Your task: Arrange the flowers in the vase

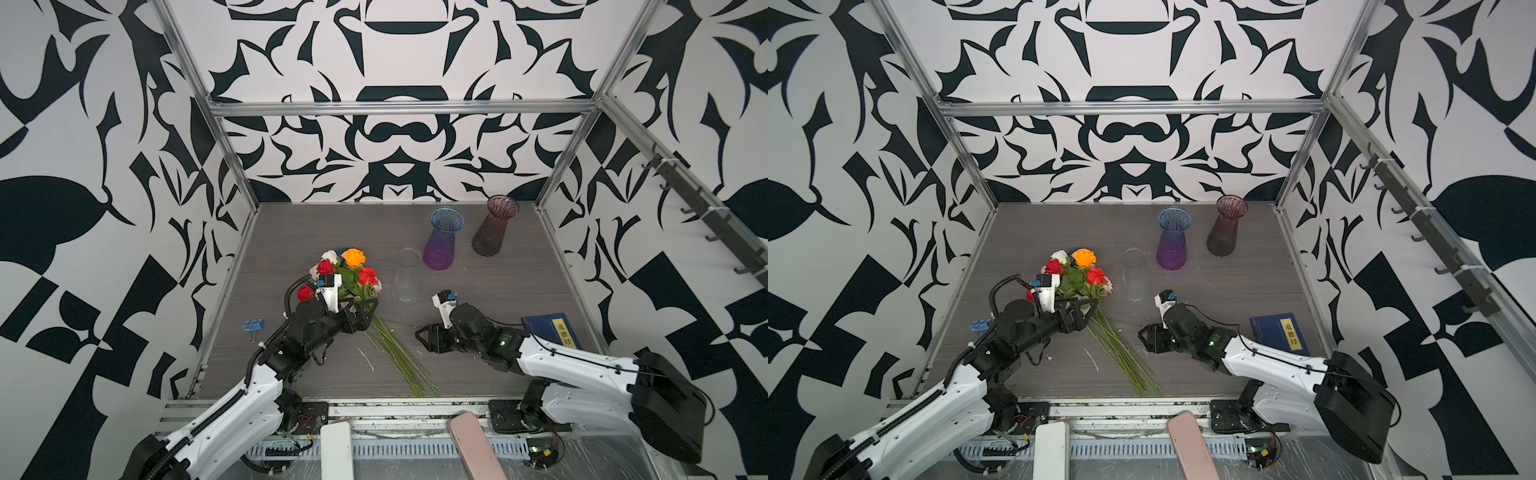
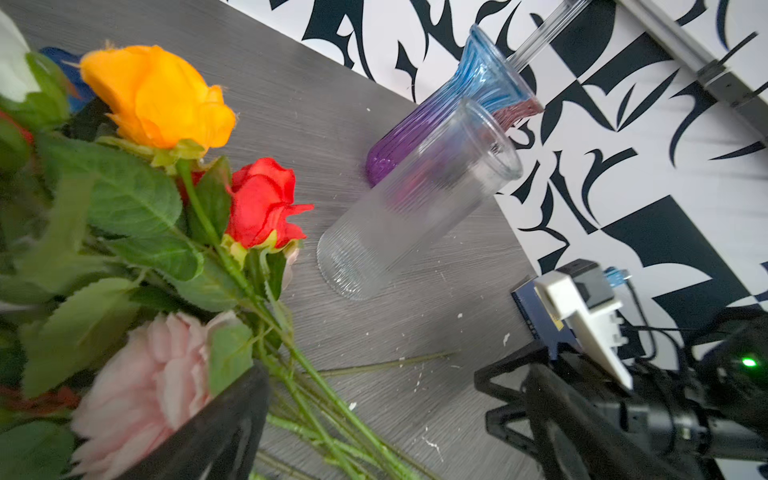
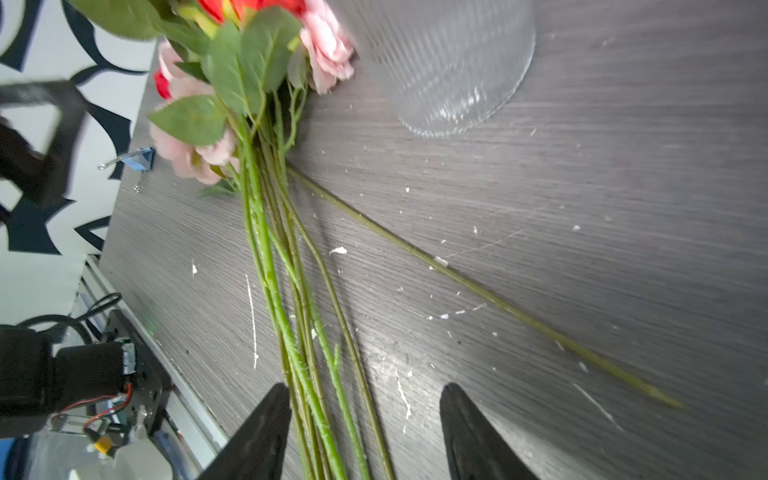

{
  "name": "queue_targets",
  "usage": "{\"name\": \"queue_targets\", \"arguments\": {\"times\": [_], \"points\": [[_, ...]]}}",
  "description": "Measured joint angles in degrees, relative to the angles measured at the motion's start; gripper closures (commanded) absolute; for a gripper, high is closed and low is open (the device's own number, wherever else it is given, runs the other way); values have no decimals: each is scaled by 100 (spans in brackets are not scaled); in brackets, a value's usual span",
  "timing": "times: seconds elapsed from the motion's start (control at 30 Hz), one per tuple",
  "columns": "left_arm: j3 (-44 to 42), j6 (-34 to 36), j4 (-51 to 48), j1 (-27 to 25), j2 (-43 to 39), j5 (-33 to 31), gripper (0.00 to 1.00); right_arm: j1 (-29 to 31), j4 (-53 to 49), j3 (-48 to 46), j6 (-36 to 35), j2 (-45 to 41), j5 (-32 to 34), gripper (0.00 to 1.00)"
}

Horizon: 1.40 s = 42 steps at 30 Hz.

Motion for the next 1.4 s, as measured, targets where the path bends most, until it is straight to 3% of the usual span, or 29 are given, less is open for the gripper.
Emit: {"name": "queue_targets", "arguments": {"times": [0.1, 0.37, 0.57, 0.8, 1.1, 1.4], "points": [[0, -26, -57, 7, -98, 2, 1, 0, 50, 4, -33, 153, -146, 53], [-280, -179, 55, 61, -407, -116, 1, 2, 221, 308, -168, 750, -654, 55], [-380, -273, 334, 98, -92, -101, 1, 107, 317, 734, -299, 1484, -1084, 55], [-372, -275, 544, 103, 590, 131, 3, 179, 315, 839, -352, 1624, -1300, 53], [-372, -282, 634, 103, 446, 166, 1, 245, 136, 1237, -437, 2098, -1412, 53], [-372, -282, 634, 103, 444, 170, 1, 330, -55, 1414, -498, 2297, -1412, 68]]}}
